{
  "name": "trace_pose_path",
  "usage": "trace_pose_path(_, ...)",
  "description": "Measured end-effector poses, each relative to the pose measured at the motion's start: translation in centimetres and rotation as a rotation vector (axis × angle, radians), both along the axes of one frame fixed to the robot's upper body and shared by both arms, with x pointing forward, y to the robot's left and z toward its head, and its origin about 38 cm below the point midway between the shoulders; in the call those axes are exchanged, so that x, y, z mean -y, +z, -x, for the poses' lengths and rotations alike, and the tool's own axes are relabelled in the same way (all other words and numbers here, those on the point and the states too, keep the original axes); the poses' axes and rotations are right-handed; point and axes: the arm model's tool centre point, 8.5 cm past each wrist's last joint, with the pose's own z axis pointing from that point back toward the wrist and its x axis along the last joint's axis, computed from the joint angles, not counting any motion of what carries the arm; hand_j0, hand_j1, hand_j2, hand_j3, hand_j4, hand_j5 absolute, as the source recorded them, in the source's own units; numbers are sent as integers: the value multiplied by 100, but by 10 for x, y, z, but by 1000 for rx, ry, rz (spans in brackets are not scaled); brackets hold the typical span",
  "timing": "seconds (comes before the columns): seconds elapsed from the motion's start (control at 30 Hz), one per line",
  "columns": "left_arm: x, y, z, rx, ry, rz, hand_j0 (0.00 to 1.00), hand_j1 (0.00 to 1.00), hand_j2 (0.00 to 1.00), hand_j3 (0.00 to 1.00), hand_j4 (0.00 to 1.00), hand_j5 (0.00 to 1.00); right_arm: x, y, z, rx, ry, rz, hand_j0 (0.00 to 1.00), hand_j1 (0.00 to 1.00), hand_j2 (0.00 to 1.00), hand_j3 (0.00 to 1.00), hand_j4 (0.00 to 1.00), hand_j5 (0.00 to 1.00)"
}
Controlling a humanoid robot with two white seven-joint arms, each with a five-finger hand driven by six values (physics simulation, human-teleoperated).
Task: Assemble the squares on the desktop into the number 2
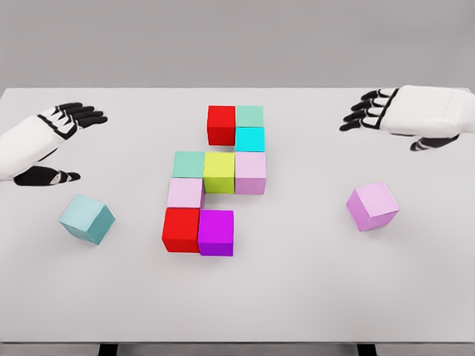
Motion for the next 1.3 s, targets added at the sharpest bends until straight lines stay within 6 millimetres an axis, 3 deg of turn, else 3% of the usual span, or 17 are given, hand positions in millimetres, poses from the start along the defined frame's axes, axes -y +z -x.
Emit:
trace_pose_path(0.2,-7,-7,-3,-14,28,-2,100,100,100,100,100,100,13,1,9,-39,-21,-52,100,100,100,100,100,100)
trace_pose_path(0.33,-29,5,-5,-52,56,-30,100,100,100,100,100,100,46,21,31,-159,-74,-207,100,100,100,100,100,100)
trace_pose_path(0.4,-44,11,-2,-177,52,-56,100,100,100,100,100,100,55,33,38,-193,-130,-252,100,100,100,100,100,100)
trace_pose_path(0.43,-48,24,-4,-230,32,-71,100,100,100,100,100,100,59,34,39,-216,-177,-261,100,100,100,100,100,100)
trace_pose_path(0.57,-39,56,1,-374,-94,-18,100,100,100,100,100,100,66,14,42,-320,-315,-272,100,100,100,100,100,100)
trace_pose_path(0.67,-23,66,8,-425,-187,85,100,100,100,100,100,100,65,-25,43,-437,-408,-283,100,100,100,100,100,100)
trace_pose_path(0.83,-9,49,12,-557,-205,168,100,100,100,100,100,100,52,-44,34,-494,-474,-320,100,100,100,100,100,100)
trace_pose_path(1.07,-9,13,13,-766,-74,173,100,100,100,100,100,100,36,-71,29,-569,-522,-340,100,100,100,100,100,100)
trace_pose_path(1.3,-9,-7,19,-830,-42,112,100,100,100,100,100,100,25,-93,33,-629,-516,-329,100,100,100,100,100,100)
